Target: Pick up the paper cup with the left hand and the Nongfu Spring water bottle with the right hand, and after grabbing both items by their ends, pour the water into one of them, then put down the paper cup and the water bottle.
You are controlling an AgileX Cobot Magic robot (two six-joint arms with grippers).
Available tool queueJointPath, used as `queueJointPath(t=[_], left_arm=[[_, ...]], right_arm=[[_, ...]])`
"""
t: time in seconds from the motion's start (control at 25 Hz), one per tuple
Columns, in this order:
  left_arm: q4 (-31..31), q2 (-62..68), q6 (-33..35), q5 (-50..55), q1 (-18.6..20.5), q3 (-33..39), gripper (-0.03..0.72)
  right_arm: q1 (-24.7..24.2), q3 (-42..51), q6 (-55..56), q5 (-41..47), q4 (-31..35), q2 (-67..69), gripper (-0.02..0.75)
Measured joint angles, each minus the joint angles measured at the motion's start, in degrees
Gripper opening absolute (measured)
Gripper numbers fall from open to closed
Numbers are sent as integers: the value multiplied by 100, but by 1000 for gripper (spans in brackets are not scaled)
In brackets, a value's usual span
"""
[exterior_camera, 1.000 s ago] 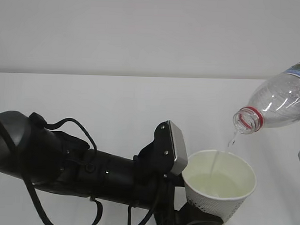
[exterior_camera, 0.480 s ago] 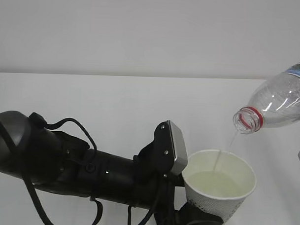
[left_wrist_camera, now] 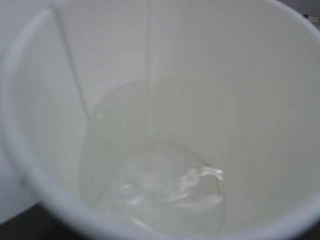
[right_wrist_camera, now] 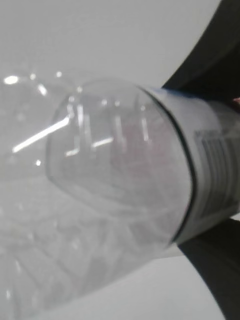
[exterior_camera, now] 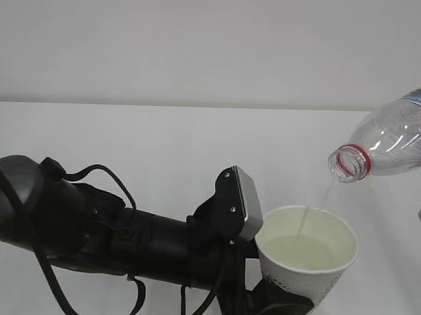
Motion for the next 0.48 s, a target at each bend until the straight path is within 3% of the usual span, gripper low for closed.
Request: queueJointPath(t=[0.48], left_arm=[[-74, 0, 229, 102, 0, 0, 519]], right_arm=[[0, 0, 1115, 0, 3, 0, 458]])
